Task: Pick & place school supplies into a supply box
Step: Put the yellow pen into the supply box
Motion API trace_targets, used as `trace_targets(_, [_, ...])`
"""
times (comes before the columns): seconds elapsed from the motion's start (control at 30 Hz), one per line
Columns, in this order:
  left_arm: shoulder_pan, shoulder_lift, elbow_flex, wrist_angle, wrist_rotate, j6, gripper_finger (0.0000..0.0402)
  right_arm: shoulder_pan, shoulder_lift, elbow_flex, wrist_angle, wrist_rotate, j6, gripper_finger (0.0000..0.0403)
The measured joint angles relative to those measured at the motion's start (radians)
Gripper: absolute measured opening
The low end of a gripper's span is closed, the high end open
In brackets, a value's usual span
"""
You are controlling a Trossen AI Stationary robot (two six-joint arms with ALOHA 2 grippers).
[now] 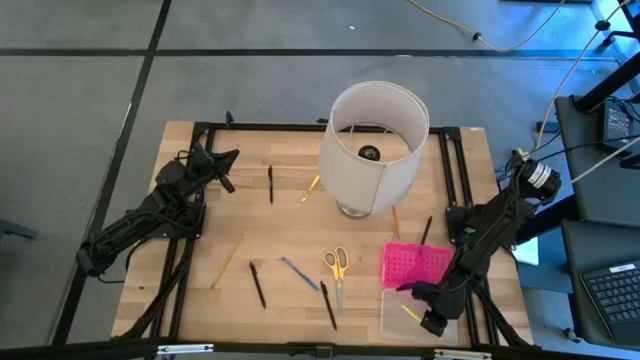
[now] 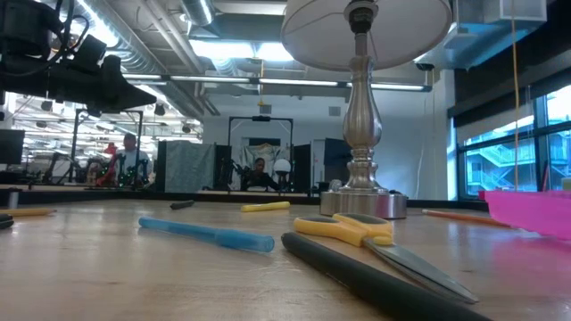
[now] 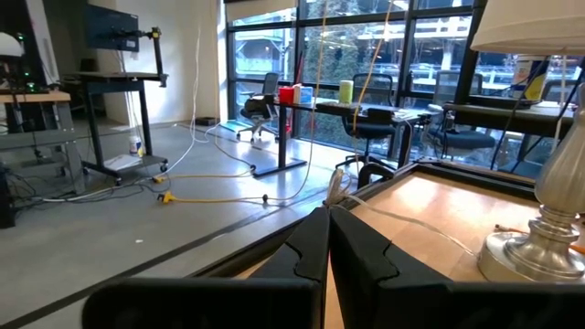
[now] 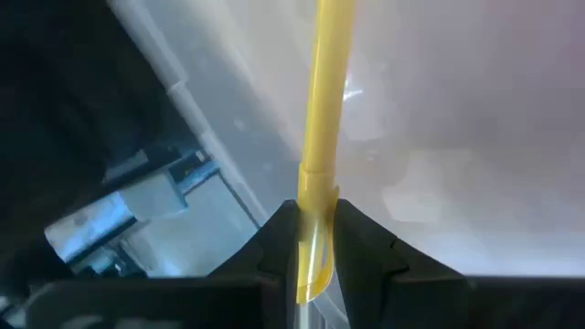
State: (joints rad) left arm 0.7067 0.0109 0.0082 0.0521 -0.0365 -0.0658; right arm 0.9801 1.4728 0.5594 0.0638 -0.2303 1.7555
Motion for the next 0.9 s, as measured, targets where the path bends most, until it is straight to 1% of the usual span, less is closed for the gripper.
trace_targets(0.07, [0.000, 0.000, 0.000, 0.000, -0.001, 0.000, 0.0006, 0.000, 0.011, 0.000, -0.001, 0.000, 0.021, 0.0061])
trace_targets(0.37, [0.000, 0.000, 0.000, 0.000, -0.001, 0.000, 0.0006, 0.000, 0.024, 0.000, -0.083, 0.000, 0.024, 0.0061])
trace_targets(0.47, [0.000, 0.000, 0.000, 0.000, -0.001, 0.000, 0.0006, 0.000, 0.024, 0.000, -0.082, 0.000, 0.024, 0.0062])
trace_targets(0.63, [0.000, 0.000, 0.000, 0.000, -0.001, 0.000, 0.0006, -0.001, 0.024, 0.000, -0.078, 0.000, 0.026, 0.0079])
trace_targets(0.73, [0.000, 0.000, 0.000, 0.000, -0.001, 0.000, 0.0006, -0.001, 0.024, 0.000, -0.089, 0.000, 0.073, 0.0092])
trace_targets(0.9, [0.000, 0.000, 0.000, 0.000, -0.001, 0.000, 0.0006, -0.001, 0.025, 0.000, -0.084, 0.000, 0.069, 0.0110])
